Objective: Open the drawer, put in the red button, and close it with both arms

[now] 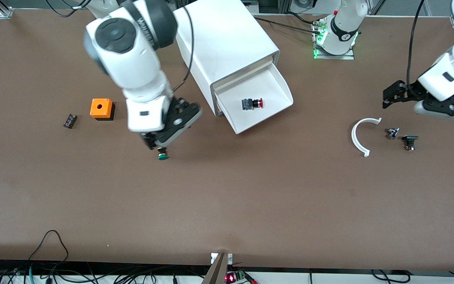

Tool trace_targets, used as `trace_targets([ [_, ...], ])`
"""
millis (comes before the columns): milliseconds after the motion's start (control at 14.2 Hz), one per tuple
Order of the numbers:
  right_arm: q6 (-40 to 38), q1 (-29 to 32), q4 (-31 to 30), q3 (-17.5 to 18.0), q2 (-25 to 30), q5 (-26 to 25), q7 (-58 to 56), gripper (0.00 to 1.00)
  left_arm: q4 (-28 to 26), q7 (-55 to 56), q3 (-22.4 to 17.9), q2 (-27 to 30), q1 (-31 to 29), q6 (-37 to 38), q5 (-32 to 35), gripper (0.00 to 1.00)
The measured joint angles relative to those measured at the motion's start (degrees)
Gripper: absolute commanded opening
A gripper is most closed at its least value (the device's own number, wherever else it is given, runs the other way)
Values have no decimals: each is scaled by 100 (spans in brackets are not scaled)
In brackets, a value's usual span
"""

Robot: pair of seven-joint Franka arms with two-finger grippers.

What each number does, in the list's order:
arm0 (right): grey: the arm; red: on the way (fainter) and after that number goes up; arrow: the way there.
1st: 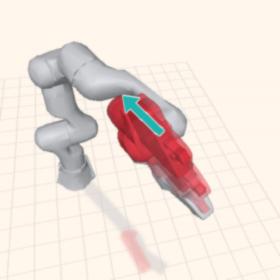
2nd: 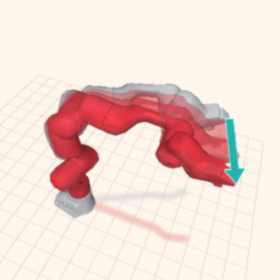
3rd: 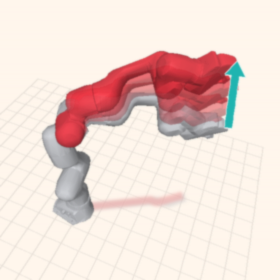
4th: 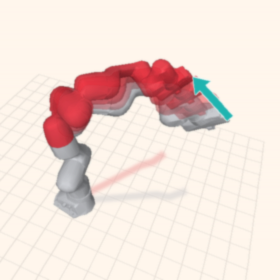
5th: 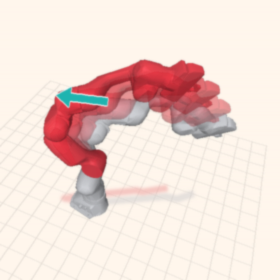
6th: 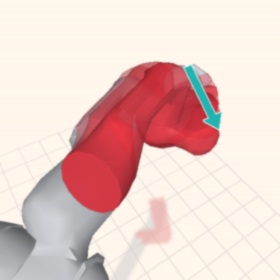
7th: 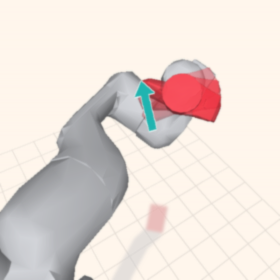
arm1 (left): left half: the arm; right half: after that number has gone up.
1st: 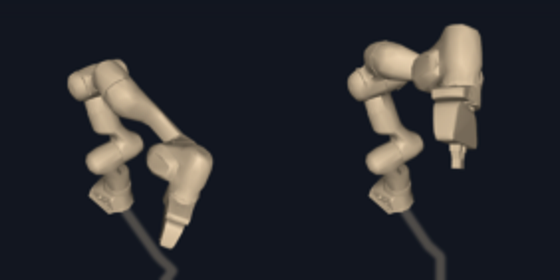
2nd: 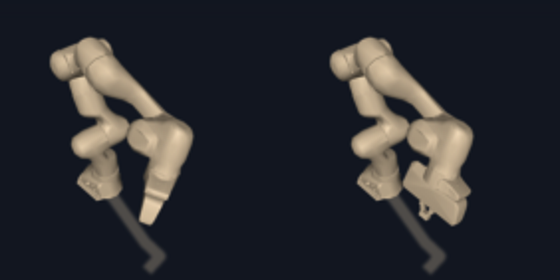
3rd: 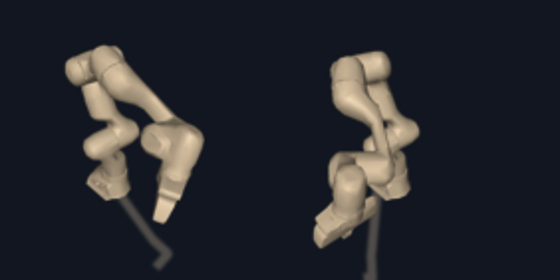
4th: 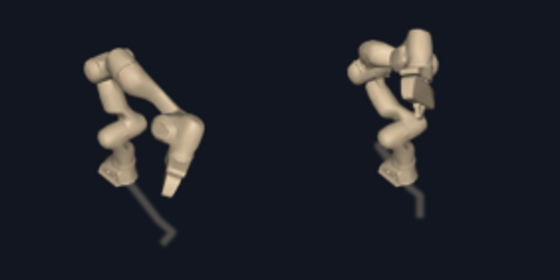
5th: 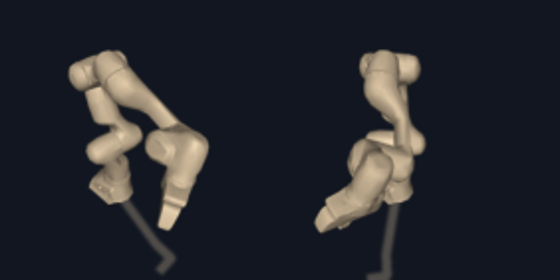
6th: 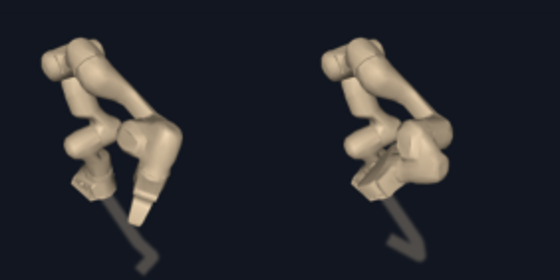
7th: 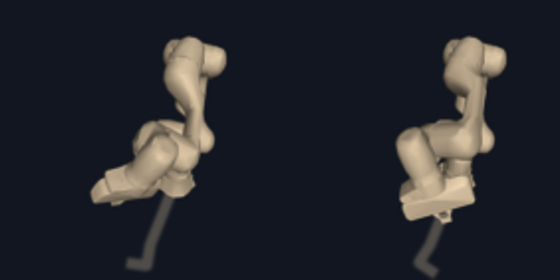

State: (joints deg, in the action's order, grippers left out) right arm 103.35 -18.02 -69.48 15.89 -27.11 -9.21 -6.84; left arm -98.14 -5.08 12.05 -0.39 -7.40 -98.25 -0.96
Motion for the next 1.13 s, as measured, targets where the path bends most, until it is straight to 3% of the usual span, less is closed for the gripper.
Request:
trace_targets([
  [282,-701,493,-146,-59,238,21,1422,100,-384,961,127,-265,428,-954,-1,100],
  [563,-1500,540,-170,-235,594,24,2434,100,-1090,2152,332,-535,848,-2160,-1,100],
  [915,-1729,603,-218,-1442,871,39,2590,100,-1820,3219,399,-1146,1291,-3791,-1,100],
  [1127,-1463,931,-406,-1688,887,82,2589,100,-2119,3971,409,-1498,1678,-4478,-1,100],
])
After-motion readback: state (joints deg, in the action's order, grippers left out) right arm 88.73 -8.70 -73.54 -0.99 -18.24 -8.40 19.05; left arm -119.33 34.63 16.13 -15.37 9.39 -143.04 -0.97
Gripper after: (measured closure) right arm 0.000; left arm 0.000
